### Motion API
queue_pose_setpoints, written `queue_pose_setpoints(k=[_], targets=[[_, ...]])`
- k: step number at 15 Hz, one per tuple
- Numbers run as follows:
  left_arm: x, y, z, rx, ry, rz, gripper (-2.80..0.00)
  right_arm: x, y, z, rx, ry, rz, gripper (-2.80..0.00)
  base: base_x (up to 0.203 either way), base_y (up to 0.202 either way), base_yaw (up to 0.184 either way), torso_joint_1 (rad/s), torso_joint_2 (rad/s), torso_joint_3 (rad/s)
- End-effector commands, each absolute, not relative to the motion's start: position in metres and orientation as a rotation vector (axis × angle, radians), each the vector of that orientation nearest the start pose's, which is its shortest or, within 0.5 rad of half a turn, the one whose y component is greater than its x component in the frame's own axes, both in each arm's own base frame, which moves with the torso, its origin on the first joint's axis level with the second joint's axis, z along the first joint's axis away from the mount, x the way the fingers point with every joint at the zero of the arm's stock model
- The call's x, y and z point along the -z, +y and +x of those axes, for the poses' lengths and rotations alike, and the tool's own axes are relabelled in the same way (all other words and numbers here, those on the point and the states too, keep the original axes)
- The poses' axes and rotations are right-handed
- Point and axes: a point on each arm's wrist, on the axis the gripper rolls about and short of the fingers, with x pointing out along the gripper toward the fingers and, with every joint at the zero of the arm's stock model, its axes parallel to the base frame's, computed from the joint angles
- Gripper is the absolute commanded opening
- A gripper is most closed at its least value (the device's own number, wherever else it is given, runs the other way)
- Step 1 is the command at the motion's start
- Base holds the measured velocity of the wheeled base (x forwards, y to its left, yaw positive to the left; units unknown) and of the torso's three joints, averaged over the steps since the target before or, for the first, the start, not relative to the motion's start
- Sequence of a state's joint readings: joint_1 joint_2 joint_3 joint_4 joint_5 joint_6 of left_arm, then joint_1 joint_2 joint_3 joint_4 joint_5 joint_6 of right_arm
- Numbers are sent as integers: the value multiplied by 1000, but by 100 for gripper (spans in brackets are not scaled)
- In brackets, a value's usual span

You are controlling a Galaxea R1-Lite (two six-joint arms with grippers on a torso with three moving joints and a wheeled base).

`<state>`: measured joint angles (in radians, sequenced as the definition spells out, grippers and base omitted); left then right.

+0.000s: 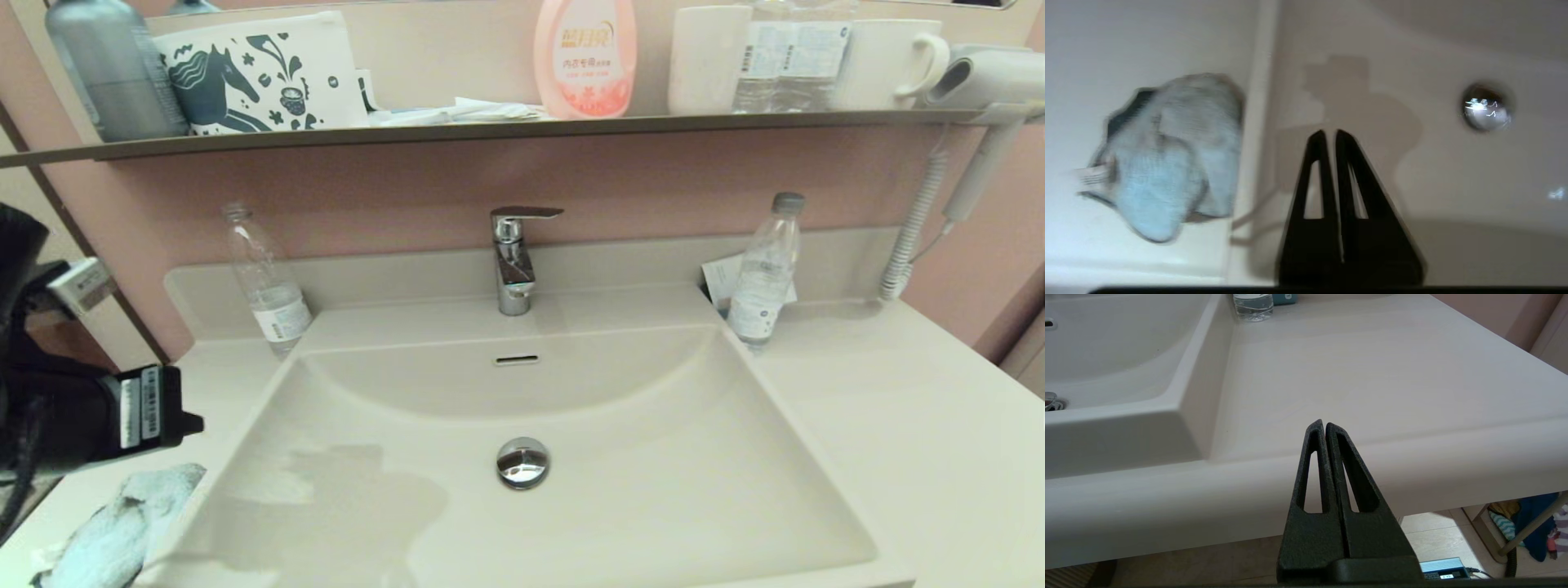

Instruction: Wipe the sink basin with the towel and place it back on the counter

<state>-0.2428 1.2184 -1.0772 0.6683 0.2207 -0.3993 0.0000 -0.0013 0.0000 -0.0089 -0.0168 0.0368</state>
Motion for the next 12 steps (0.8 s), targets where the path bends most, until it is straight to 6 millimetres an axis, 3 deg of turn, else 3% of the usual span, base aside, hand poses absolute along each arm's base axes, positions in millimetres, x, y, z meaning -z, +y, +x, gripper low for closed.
queue_pose_setpoints(k=[1,4,7,10,12], targets=[[-274,-38,112,-13,680,-252,-280,-76,0,-23,17,-10,37,-280,0,0,0,0,0,0],[-284,-19,51,73,553,-331,-280,-76,0,-23,17,-10,37,-280,0,0,0,0,0,0],[-277,9,0,-154,364,-387,-280,-76,0,-23,17,-10,37,-280,0,0,0,0,0,0],[-262,15,-37,-333,238,-434,-280,-76,0,-23,17,-10,37,-280,0,0,0,0,0,0],[-240,15,-62,-366,183,-390,-280,-76,0,-23,17,-10,37,-280,0,0,0,0,0,0]])
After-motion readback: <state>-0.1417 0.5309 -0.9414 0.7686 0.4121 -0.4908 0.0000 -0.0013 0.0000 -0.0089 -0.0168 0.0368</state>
